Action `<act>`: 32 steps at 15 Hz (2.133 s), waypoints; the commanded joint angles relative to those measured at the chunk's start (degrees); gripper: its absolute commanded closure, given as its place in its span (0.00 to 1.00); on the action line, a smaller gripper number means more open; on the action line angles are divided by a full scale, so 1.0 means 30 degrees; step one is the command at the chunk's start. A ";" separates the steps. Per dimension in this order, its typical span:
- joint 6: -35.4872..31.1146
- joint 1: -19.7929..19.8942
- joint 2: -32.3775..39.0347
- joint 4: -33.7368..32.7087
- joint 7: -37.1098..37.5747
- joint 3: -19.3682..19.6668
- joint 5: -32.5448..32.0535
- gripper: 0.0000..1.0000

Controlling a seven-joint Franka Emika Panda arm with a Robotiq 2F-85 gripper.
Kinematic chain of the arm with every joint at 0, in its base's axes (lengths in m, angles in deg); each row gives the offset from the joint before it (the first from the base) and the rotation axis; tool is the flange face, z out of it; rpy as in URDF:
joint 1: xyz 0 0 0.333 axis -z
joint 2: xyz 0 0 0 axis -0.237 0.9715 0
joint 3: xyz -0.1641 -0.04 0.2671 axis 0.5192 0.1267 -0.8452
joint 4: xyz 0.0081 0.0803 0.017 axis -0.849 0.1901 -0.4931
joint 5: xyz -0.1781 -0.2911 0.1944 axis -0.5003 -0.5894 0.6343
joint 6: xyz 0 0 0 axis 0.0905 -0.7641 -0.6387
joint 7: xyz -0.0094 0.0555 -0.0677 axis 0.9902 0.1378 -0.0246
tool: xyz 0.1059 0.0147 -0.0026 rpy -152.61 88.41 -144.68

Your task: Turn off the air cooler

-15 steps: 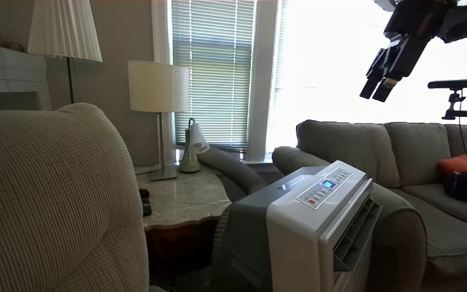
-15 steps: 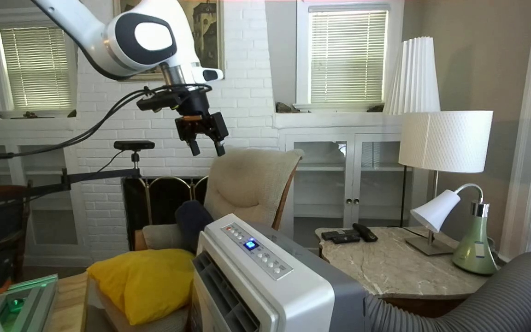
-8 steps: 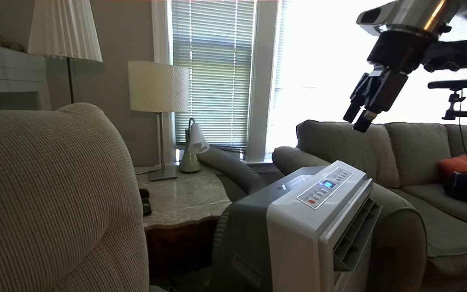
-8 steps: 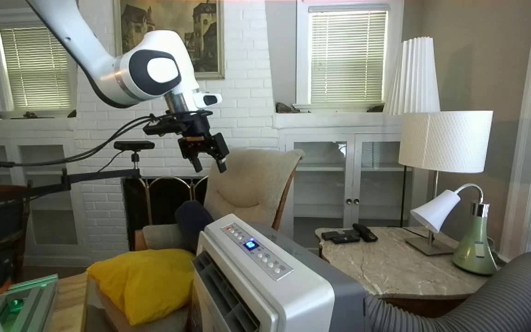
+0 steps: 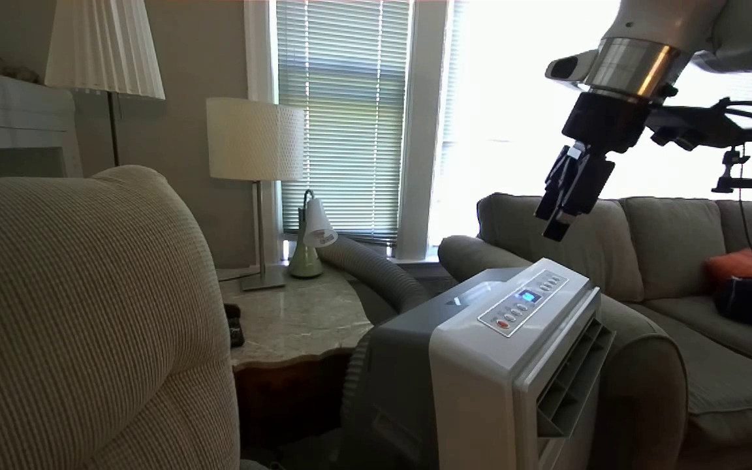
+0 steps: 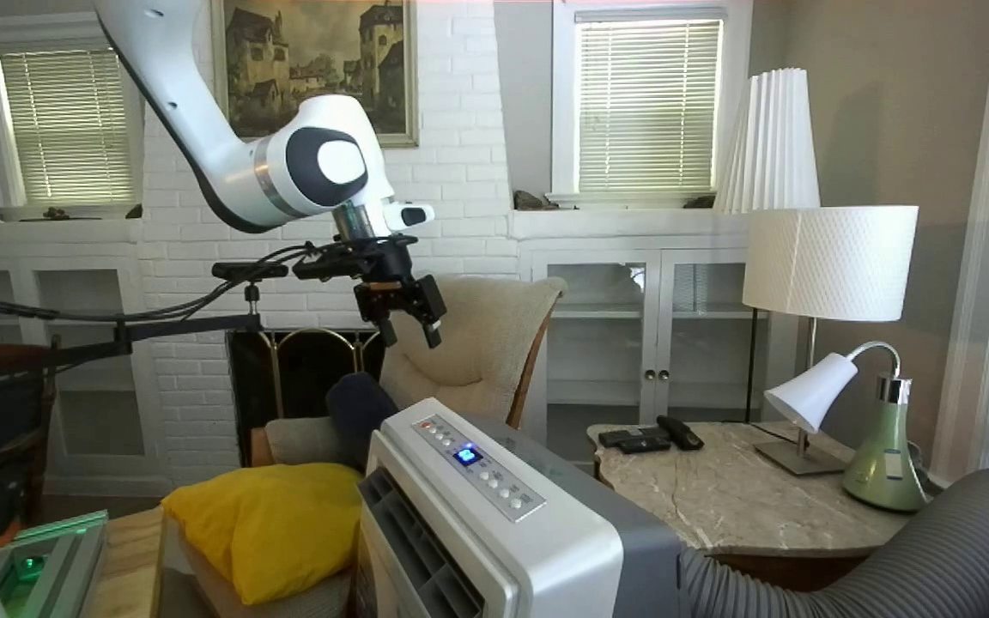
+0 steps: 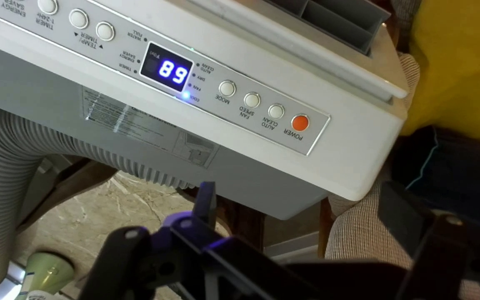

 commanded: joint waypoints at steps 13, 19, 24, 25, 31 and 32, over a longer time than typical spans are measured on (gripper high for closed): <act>0.0817 0.0239 0.0953 -0.0657 0.1521 -0.0627 -0.1108 0.56; 0.2416 0.0418 0.1920 -0.1439 0.4460 -0.0848 -0.3135 0.98; 0.3458 -0.0581 0.3235 -0.2426 0.5048 0.0305 -0.3079 1.00; 0.3451 -0.0722 0.3507 -0.2619 0.5120 0.0510 -0.3116 1.00; 0.3169 -0.1826 0.4931 -0.3576 0.5624 0.2115 -0.3384 1.00; 0.3109 -0.2002 0.5123 -0.3699 0.5711 0.2332 -0.3388 1.00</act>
